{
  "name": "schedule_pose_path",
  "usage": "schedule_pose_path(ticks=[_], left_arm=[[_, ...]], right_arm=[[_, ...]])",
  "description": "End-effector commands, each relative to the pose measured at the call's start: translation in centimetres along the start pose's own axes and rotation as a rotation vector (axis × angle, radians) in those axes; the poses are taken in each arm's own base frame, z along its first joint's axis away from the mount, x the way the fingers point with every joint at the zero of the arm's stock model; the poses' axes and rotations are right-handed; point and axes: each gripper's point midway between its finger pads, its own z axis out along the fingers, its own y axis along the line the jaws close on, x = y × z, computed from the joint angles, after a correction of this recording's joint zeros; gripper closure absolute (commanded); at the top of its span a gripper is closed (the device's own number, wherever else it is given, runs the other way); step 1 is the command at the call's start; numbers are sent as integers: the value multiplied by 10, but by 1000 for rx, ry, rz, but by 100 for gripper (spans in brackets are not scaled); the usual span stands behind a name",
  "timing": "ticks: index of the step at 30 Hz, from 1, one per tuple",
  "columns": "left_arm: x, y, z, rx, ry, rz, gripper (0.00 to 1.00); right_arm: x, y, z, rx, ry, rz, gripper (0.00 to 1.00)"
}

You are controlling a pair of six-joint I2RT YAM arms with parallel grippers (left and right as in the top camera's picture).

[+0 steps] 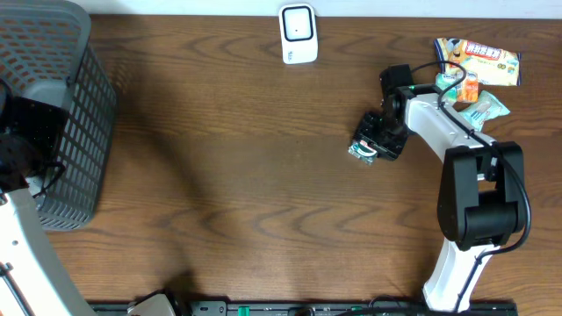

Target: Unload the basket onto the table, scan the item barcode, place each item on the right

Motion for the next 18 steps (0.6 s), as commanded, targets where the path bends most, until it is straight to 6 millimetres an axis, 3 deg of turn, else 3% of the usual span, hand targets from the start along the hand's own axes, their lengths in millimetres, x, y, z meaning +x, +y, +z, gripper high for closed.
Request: schedule_pose_path(ticks=[1,4,6,8,14,18], left_arm=[[-1,1,-1,-6,-5,-5,2],[-1,1,-1,-6,-5,-5,3],[-1,1,-1,-6,-5,-5,2],[-1,1,-1,-6,-5,-5,2],[-1,1,-1,-6,-5,-5,2],[-1,1,-1,-6,-5,-5,3]], right_arm=[[5,-7,15,21,47,-28,43],[-2,-4,4,45,28,-59,47],[-7,7,-11,36,18,-104,52],[-13,20,-27,23,0,-144,52],[-37,85,-86,-91,-141,-243,48],[-55,142,-133,-216,-308,-342,54]])
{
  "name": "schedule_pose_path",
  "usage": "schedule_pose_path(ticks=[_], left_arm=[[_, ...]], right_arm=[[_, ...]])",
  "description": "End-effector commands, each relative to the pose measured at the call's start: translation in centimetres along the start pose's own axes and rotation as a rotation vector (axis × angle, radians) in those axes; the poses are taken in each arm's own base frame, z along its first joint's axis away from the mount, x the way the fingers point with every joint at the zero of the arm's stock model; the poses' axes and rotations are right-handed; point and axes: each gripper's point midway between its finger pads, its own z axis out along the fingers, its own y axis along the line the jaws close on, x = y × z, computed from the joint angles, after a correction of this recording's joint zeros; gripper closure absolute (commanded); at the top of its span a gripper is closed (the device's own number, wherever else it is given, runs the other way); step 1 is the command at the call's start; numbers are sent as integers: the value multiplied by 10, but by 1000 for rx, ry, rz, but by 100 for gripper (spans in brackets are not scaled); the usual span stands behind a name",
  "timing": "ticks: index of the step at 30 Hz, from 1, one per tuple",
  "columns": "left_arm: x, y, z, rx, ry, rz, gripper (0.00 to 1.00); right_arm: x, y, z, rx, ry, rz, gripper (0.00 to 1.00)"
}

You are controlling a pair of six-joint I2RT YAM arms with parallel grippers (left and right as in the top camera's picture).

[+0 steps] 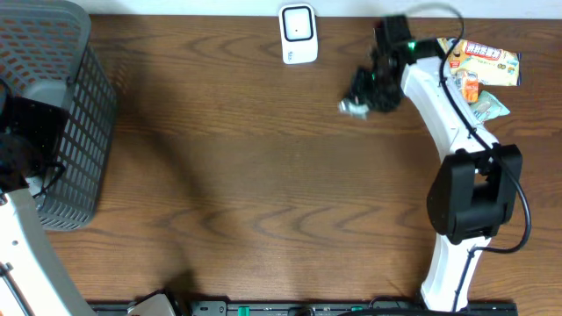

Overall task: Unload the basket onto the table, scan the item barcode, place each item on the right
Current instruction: 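Carry the tin to the white scanner and hold it under it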

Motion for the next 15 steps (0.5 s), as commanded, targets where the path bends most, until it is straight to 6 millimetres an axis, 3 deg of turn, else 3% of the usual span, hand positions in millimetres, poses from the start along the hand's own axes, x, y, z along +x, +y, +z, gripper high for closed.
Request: schedule_pose_path(ticks=[1,2,5,8,15], left_arm=[[-1,1,-1,-6,-5,-4,2],[-1,1,-1,-6,-5,-5,2],[-1,1,-1,-6,-5,-5,2],[-1,1,-1,-6,-5,-4,2],[-1,1,-1,-6,-5,-5,2]], right_arm=[[-28,53,-33,-105,-143,-116,55],[-37,73,-42,-145,-198,-147,57],[-53,105,-56,-208,-301,-195,58],[-66,128,-59,-262,-374,-220,59],[-104,152,-22,-338,-486,-231,59]])
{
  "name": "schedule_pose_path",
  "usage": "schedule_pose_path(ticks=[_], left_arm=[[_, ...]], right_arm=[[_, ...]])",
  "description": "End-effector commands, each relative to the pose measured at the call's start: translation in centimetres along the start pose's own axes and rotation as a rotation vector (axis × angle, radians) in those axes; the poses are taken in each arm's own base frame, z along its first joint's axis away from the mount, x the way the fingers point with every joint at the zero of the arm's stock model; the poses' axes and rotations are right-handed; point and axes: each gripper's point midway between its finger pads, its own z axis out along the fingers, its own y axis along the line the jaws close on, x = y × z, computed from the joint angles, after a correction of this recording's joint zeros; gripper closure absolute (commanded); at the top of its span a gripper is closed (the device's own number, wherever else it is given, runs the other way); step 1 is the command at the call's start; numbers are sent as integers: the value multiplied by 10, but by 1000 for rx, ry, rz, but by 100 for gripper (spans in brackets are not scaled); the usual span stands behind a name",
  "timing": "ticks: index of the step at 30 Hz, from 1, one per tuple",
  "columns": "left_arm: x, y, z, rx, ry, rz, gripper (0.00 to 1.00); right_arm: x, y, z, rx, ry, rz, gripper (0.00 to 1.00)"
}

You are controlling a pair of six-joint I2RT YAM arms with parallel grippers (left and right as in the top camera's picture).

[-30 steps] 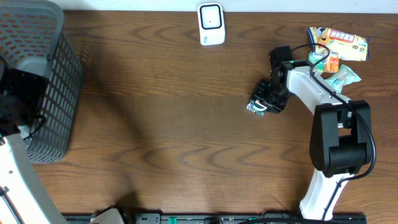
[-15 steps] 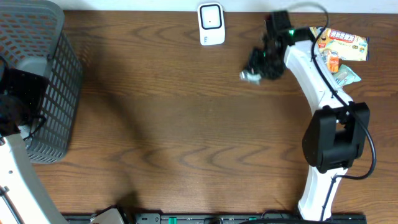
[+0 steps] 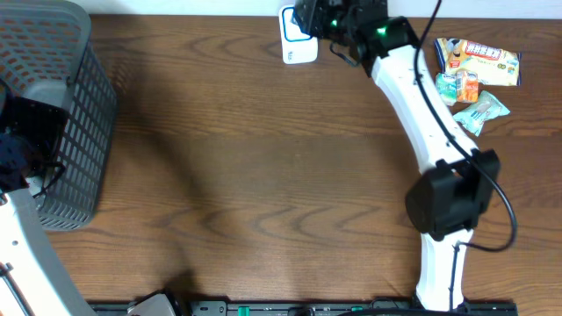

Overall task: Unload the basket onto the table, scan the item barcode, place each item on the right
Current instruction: 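Carry the tin to the white scanner and hold it under it, then carry the tin to the back-right pile and release it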

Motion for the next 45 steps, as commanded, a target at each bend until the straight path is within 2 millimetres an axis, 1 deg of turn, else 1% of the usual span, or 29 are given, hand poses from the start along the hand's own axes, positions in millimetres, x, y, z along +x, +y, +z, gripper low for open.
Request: schedule_pose_path(ticks=[1,6,8,11,14,18,24,26,31,36,38,41,44,45], left_arm=[[-2,1,-1,-5,-6,-4,2],[-2,1,-1,-5,-6,-5,3],[-2,1,-1,-5,-6,-4,2],[-2,1,-1,-5,-6,-5,2],[-2,1,-1,-5,-6,-4,3],[-2,1,-1,-5,-6,-4,2],[-2,1,-1,-5,-6,-4,2],[-2,1,-1,-5,-6,-4,3],[-2,1,-1,-5,-6,-4,3],[-2,1,-1,-5,-6,-4,2],[-2,1,-1,-5,-6,-4,2],[-2,1,-1,-5,-6,-4,2],[-2,1,-1,-5,-6,-4,2],[-2,1,-1,-5,-6,-5,2]], right_arm=[[4,-18,39,6,-17,4,59],[-11,-22,68,-29,-111,-10,60],[-21,-25,74,-24,-168,-16,59],[-36,-32,73,29,-249,-33,59],[-44,-40,70,101,-296,-104,58],[-42,-51,73,153,-295,-113,57],[-30,-59,87,208,-296,-136,56],[-28,-58,90,223,-308,-143,56],[-19,-47,95,212,-297,-171,56],[-11,-48,98,220,-272,-151,59],[-17,-51,90,228,-273,-125,59],[-40,-66,62,257,-289,-64,60],[-66,-99,22,324,-291,-2,60],[-72,-114,6,356,-284,15,60]])
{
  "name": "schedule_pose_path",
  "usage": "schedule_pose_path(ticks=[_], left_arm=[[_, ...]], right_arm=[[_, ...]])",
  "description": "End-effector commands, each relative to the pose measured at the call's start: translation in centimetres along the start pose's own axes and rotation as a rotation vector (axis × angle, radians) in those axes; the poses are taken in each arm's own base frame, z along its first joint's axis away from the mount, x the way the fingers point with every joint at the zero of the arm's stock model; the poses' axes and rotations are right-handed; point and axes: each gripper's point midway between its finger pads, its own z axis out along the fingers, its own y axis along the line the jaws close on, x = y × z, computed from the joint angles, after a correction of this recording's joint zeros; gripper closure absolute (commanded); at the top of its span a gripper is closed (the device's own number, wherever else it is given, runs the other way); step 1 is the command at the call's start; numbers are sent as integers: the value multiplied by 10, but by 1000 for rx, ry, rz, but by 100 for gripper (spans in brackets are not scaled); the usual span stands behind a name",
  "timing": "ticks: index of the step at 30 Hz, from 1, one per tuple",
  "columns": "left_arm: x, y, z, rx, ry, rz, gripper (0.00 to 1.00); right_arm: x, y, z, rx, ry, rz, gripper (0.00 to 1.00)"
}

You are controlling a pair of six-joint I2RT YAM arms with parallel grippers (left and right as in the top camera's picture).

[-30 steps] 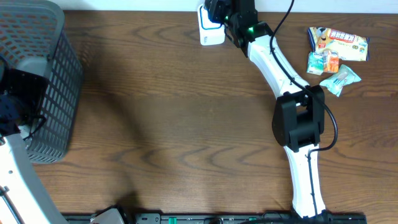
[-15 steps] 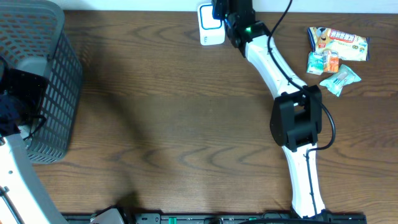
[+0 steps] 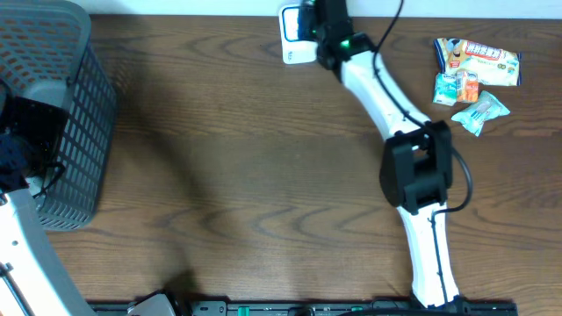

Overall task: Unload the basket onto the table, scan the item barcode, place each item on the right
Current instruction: 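Carry the tin to the back-right pile and release it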

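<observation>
The white barcode scanner (image 3: 291, 37) stands at the table's far edge, centre. My right arm reaches across to it, and the right gripper (image 3: 314, 19) hangs over the scanner's right side. The small packet it holds is hidden under its dark head. My left arm (image 3: 22, 140) sits at the left edge beside the basket. Its fingers cannot be made out.
A grey mesh basket (image 3: 61, 79) fills the far left corner. Several snack packets (image 3: 474, 70) lie in a loose pile at the far right. The right arm's base stands at the near edge.
My right gripper has shifted a little left and farther back, so it now covers the scanner's right side. The arm is stretched out more. The left arm has not moved.
My right gripper first held a small green-and-white packet just left of the snack pile. It then had the packet farther back, toward the scanner. After that it was at the scanner's top right, and now it is over the scanner itself.
</observation>
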Motion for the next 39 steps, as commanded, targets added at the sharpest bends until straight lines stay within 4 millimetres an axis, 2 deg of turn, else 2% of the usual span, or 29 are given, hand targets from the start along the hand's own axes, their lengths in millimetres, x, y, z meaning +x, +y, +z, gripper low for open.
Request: schedule_pose_path(ticks=[1,5,6,7,11,14,16,18,19,23,27,30,33,35,39], left_arm=[[-1,1,-1,-6,-5,-5,2],[-1,1,-1,-6,-5,-5,2],[-1,1,-1,-6,-5,-5,2],[-1,1,-1,-6,-5,-5,2],[-1,1,-1,-6,-5,-5,2],[-2,2,-1,-6,-6,-5,3],[-1,1,-1,-6,-5,-5,2],[-1,1,-1,-6,-5,-5,2],[-1,1,-1,-6,-5,-5,2],[-1,1,-1,-6,-5,-5,3],[-1,1,-1,-5,-6,-5,2],[-1,1,-1,-6,-5,-5,2],[-1,1,-1,-6,-5,-5,2],[-1,1,-1,-6,-5,-5,2],[-1,1,-1,-6,-5,-5,2]], right_arm=[[-90,-65,-64,90,-128,118,61],[-97,-155,-102,250,-37,141,63],[-96,-170,-109,277,-17,137,63],[-93,-196,-118,321,17,138,63],[-71,-269,-141,441,143,147,60],[-50,-306,-152,499,235,151,58],[-41,-324,-158,526,270,175,54],[-36,-337,-162,543,283,195,40],[-35,-340,-162,545,286,201,35],[-31,-341,-164,527,304,218,1],[-29,-331,-167,485,316,254,1],[-40,-304,-184,380,307,285,1],[-54,-273,-213,272,286,304,1],[-64,-241,-247,177,276,322,1],[-61,-198,-306,106,295,327,1]])
